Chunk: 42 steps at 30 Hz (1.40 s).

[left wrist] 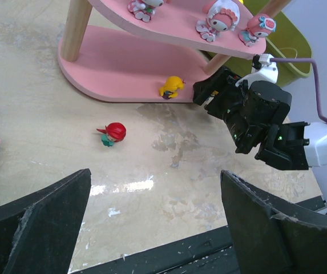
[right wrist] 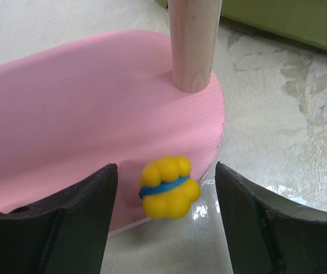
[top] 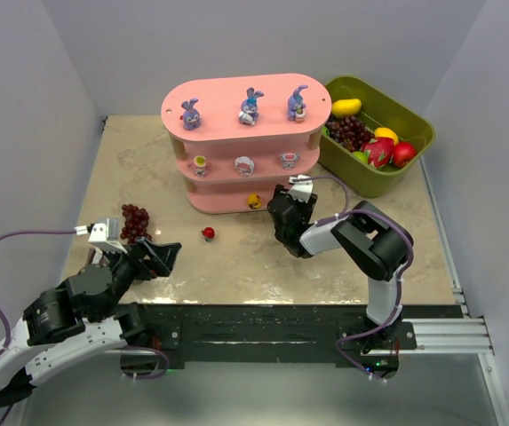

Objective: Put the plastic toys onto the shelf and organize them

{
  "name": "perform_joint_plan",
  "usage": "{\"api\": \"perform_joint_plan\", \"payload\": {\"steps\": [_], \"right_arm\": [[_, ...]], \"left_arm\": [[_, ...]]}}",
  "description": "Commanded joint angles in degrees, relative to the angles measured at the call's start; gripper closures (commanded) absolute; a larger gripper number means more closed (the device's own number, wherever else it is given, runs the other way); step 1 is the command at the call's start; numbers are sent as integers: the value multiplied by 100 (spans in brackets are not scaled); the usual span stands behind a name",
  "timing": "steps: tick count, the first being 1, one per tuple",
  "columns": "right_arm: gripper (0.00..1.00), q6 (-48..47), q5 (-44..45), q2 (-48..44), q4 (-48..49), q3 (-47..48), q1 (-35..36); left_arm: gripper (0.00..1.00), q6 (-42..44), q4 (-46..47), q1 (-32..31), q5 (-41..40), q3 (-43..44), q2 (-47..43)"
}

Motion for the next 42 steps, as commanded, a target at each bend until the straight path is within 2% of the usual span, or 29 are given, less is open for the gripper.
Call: {"api": "perform_joint_plan", "payload": {"steps": [1, 11, 16, 19, 26, 29, 30, 32, 33, 36, 42], "right_arm": [[26, -93, -462, -273, -255, -134, -40], [23, -224, -664, -1064, -184, -591, -31], [23, -277, -1032, -1381, -132, -802, -31], [23, -286, -1253, -1698, 246, -1197, -31], [26, -49, -1227, -2111, 220, -1540, -40], [49, 153, -1279, -2339, 255, -1707, -40], [63, 214, -1288, -2383, 264, -1742, -31], [76, 417, -1323, -2471, 290, -1830, -40], [85, 487, -1332, -2471, 299, -1848, -40], [100, 733, -1393, -2401, 317, -1857, -40], [100, 1076, -1508, -2067, 378, -1725, -101]], "left_arm": [[0, -71, 75, -7, -145, 26, 46], [0, -53, 93, -7, -110, 26, 55], [0, -62, 102, -7, -101, 17, 11], [1, -44, 119, -7, -66, 8, -15], [2, -27, 128, -7, -57, 8, -33], [2, -27, 137, -7, -57, 8, -33], [2, -35, 128, -7, -66, 8, -33], [2, -35, 128, -7, -66, 8, -50], [2, -35, 128, -7, -66, 8, -41], [2, -27, 128, -7, -66, 8, -50], [2, -27, 128, -7, -66, 8, -77]]}}
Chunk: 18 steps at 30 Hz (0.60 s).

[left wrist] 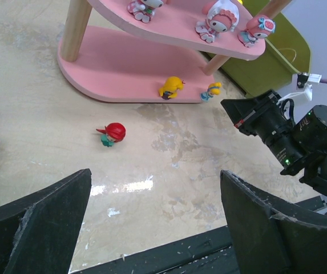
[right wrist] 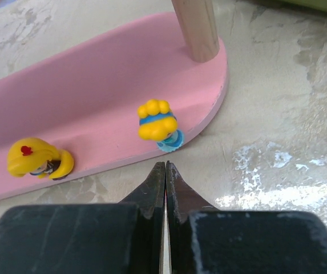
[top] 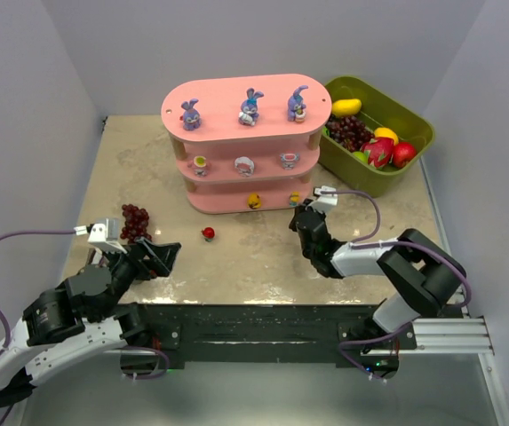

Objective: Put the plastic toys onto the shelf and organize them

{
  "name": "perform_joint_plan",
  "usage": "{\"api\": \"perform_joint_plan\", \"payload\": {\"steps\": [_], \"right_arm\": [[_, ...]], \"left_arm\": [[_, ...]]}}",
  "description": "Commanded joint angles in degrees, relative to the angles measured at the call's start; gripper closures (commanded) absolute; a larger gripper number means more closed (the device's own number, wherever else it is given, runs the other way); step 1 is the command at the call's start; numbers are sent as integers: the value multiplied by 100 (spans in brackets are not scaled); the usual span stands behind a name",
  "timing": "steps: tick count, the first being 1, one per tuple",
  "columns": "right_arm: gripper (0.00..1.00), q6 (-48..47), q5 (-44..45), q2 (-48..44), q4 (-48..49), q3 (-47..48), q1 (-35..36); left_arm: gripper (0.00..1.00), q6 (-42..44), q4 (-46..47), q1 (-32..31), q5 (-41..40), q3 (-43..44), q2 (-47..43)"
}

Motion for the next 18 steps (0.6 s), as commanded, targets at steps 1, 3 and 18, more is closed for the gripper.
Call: {"api": "perform_joint_plan", "payload": {"steps": [1, 3, 18], "right_arm": [[100, 397, -146, 212, 302, 126, -116], [100, 406, -260, 300, 337, 179, -196], [100, 133, -489, 670, 513, 425, -451]], "left_arm": [[2, -29, 128, -7, -70, 8, -59], [2, -29, 128, -7, -79, 8, -68], [2, -38, 119, -7, -114, 17, -24]]}}
